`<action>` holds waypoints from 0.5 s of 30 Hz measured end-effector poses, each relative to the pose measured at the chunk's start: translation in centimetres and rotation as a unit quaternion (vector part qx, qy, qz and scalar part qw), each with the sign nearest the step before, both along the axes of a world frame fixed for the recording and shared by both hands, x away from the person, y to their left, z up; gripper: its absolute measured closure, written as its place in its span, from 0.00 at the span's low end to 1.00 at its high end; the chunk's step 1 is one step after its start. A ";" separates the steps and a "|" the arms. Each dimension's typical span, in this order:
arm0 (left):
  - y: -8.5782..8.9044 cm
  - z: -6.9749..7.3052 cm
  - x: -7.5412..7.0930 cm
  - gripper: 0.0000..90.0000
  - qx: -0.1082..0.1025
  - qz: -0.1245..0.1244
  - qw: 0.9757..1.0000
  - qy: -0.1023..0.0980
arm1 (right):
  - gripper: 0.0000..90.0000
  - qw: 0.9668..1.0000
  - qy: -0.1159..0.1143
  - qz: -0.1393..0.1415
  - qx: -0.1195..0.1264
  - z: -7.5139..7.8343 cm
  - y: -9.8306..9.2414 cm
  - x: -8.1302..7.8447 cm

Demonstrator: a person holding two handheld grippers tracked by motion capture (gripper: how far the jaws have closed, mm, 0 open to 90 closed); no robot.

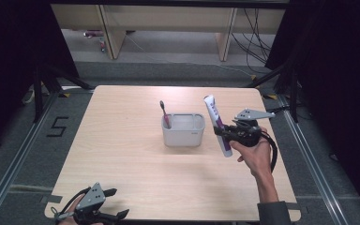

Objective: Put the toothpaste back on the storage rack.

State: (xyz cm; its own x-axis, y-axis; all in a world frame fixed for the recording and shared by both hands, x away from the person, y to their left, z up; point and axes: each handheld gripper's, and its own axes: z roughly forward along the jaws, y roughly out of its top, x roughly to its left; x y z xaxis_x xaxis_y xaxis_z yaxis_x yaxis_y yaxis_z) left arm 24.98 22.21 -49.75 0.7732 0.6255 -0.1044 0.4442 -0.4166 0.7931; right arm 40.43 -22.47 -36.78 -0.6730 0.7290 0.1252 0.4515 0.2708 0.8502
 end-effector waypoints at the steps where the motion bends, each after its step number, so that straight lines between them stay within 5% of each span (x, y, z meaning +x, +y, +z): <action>1: -0.1 -0.1 0.0 0.18 -0.006 0.000 1.000 0.001 | 0.85 1.000 -0.004 0.001 0.008 0.1 0.2 0.1; 7: 0.1 0.1 0.0 0.18 0.009 -0.004 1.000 -0.002 | 0.85 0.999 -0.024 -0.004 0.023 0.7 1.0 0.7; 8: -0.1 0.0 0.0 0.18 -0.007 -0.001 1.000 -0.002 | 0.85 0.999 -0.035 -0.001 0.022 0.8 1.2 0.9; 15: -0.2 0.3 -0.3 0.18 -0.012 -0.005 1.000 -0.006 | 0.85 0.998 -0.057 0.006 0.038 1.9 3.2 2.2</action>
